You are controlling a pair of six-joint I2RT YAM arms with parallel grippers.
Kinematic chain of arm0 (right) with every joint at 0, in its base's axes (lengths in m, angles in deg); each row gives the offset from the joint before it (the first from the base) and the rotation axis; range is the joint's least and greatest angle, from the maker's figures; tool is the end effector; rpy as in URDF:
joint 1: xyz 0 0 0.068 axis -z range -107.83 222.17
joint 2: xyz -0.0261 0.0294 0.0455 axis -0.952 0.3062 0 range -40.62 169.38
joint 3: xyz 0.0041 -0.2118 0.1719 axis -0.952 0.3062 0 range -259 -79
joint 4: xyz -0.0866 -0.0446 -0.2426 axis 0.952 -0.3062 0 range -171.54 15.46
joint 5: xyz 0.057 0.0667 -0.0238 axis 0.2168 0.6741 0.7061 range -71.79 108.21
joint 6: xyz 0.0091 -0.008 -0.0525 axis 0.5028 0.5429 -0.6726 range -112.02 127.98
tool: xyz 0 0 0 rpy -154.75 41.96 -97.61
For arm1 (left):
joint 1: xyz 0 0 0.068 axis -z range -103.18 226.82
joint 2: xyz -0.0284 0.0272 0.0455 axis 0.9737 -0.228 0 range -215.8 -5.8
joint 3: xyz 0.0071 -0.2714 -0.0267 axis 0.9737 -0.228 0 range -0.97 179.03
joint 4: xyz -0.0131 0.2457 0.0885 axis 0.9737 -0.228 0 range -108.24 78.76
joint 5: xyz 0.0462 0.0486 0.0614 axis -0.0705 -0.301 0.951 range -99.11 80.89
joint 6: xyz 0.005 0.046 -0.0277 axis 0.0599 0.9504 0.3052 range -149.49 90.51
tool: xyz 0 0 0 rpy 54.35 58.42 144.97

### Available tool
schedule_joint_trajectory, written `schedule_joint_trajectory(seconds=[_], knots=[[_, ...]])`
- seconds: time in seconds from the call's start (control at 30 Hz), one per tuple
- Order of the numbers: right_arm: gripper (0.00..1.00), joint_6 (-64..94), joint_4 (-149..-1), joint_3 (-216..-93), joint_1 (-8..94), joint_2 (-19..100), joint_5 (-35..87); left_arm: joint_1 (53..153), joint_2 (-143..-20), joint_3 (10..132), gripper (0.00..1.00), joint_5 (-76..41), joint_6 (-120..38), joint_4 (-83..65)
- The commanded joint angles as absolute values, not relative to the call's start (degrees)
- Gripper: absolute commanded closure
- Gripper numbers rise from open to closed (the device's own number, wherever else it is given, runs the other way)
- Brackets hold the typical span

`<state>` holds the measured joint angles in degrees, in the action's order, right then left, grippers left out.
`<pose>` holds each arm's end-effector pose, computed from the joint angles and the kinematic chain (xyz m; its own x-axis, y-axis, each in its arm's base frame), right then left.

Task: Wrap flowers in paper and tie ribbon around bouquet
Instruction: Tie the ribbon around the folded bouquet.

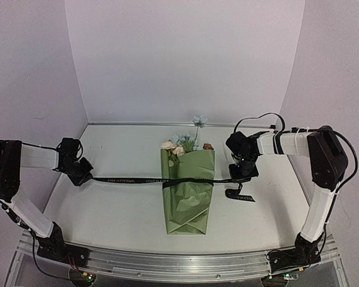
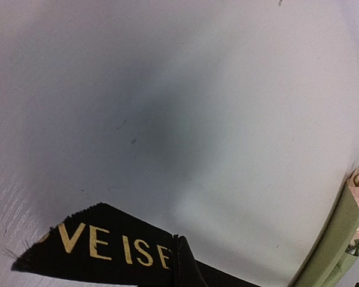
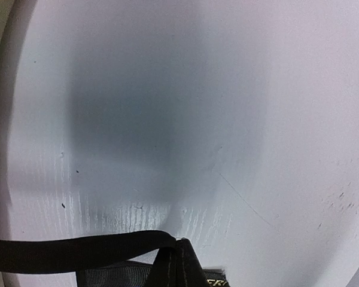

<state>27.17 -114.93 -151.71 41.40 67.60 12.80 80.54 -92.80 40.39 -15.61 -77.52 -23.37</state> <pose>0.3140 0.1831 0.1647 -0.9479 -0.1836 -0.2602 -0.1885 0.9821 -0.0063 0.2778 -0.0222 0.1514 -0.6572 -0.6975 -0.2854 -0.5443 0.7012 -0.4604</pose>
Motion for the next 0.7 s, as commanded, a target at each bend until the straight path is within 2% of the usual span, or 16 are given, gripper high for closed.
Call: schedule_joint_trajectory(seconds=[0.0,0.2,0.3,0.33,0.4,0.5,0.6,0.67], knots=[[1.00,32.47,-115.13,-152.45,41.17,67.98,13.94,79.12,-94.67,40.08,1.00,-20.85,-76.93,-21.30],[1.00,32.15,-111.90,-148.39,39.71,65.52,15.90,79.11,-97.39,37.36,0.99,-28.34,-81.77,-14.83],[1.00,30.43,-111.72,-148.31,38.66,64.68,16.23,79.10,-97.66,35.27,0.91,-30.31,-86.00,-11.31],[1.00,30.00,-111.72,-148.43,38.39,64.61,16.37,79.10,-97.41,34.53,0.87,-30.66,-87.72,-9.06],[1.00,29.04,-111.72,-148.80,37.82,64.30,16.47,79.15,-96.28,33.50,0.70,-30.34,-89.67,-8.31],[1.00,28.21,-111.72,-149.16,37.39,63.82,16.26,79.25,-92.78,32.65,0.52,-28.89,-91.90,-9.07],[1.00,27.67,-111.81,-149.37,37.28,63.43,16.13,80.85,-88.41,32.69,0.36,-26.93,-94.09,-11.41],[1.00,27.25,-111.80,-149.42,37.17,63.16,16.11,83.70,-86.76,32.74,0.29,-26.35,-96.89,-12.46]])
